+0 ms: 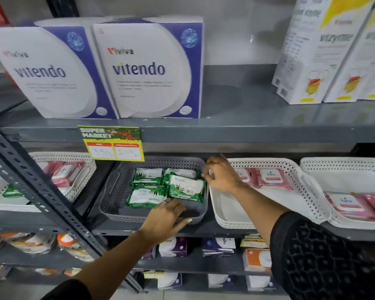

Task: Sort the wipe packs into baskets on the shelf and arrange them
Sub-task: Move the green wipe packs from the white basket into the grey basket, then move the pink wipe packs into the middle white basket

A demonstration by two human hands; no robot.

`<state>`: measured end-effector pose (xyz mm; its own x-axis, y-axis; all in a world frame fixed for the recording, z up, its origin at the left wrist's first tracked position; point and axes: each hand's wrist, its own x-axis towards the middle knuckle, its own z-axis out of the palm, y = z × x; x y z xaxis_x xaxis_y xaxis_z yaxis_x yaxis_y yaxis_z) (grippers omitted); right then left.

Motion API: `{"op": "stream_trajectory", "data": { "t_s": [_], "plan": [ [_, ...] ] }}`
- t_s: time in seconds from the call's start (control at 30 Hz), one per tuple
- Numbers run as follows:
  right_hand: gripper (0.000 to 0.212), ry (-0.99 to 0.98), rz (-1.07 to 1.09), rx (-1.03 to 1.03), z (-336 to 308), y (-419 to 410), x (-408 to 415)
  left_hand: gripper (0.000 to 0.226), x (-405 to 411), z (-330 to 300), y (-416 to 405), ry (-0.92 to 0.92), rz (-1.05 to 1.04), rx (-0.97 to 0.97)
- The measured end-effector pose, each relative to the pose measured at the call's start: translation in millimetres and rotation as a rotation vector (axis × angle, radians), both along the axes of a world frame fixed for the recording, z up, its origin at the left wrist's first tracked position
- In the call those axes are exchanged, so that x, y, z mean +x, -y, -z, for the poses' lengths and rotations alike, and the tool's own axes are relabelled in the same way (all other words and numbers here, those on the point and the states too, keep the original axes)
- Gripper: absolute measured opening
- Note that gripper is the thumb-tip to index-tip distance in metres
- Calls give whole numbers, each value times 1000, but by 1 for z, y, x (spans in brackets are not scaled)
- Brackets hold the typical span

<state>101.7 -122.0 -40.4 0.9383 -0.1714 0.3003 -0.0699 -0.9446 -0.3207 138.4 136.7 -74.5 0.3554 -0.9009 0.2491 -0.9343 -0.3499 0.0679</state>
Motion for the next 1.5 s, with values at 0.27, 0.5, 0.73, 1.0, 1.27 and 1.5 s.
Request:
{"op": "stream_trajectory", "data": {
  "t_s": [0.27, 0.5, 0.73, 1.0, 1.27, 1.5],
  "plan": [
    [16, 47, 307, -107, -7, 102, -110, 39, -65, -7, 103, -49, 300, 4],
    [16, -31, 593, -46, 11, 189, -241, 52, -151, -7, 211, -141, 291, 235],
    [67, -371, 633, 218, 16, 251, -304, 44, -192, -5, 280, -105, 237, 326],
    [90, -743, 472, 312, 12, 272, -287, 28, -203, 2, 303, -79, 161, 381],
    [85, -499, 625, 135, 20, 273, -281, 28, -205, -8, 302, -118, 156, 412],
    [74, -76, 679, 175, -20, 256, -241, 33, -174, -4, 253, -144, 176, 360]
  ]
}}
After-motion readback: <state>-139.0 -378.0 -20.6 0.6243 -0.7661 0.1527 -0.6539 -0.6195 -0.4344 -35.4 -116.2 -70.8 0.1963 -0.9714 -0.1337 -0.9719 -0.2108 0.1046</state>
